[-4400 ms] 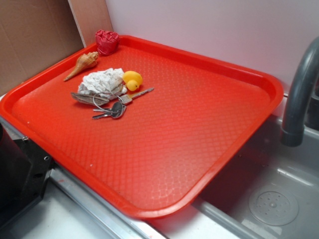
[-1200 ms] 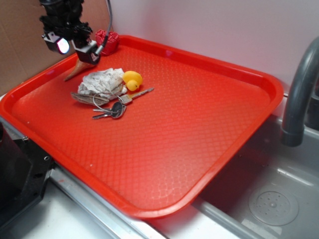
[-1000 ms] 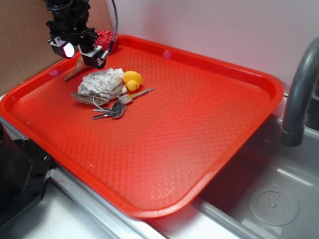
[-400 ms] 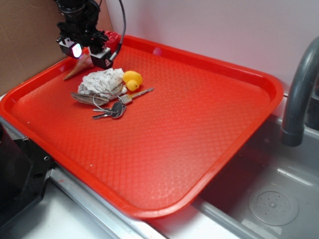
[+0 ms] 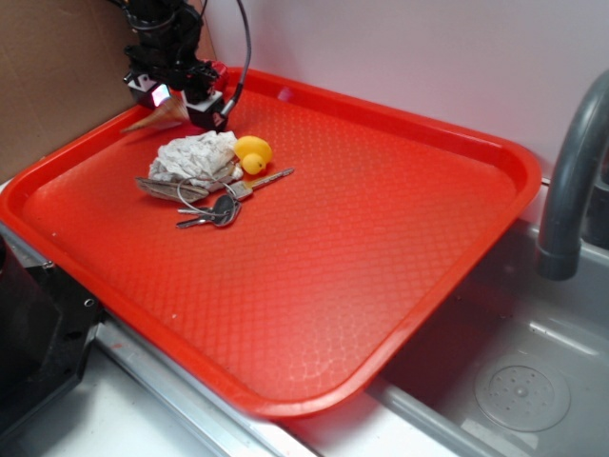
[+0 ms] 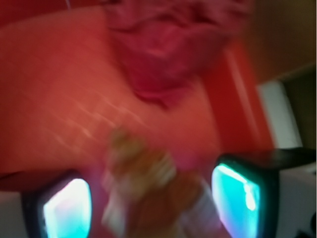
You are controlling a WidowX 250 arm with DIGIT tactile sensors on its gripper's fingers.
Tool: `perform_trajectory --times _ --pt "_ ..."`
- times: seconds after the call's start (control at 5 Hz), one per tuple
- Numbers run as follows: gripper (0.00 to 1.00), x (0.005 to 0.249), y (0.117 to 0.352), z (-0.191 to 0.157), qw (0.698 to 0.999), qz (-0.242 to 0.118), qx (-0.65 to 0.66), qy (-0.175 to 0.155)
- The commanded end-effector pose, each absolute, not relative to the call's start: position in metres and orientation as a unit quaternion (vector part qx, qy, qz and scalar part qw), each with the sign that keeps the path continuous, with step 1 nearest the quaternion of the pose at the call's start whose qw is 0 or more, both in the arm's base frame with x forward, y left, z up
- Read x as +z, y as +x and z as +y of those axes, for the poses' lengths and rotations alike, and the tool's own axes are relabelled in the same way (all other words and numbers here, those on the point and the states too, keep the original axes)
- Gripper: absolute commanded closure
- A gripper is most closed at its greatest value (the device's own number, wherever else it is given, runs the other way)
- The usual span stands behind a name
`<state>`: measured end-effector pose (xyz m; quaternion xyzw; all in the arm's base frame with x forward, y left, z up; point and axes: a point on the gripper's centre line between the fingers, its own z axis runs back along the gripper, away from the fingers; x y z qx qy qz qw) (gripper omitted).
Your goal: Grab the shell.
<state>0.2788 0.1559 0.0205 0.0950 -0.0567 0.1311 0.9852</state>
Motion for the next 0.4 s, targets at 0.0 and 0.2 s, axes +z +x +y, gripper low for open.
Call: perform_trajectory --times 0.0,0.2 --pt "1.00 0.0248 0.2832 0.1690 0.984 -0.057 0.132 0.105" --pt "1.00 0.0276 0.2792 0.1663 0.984 -0.058 0.132 0.106"
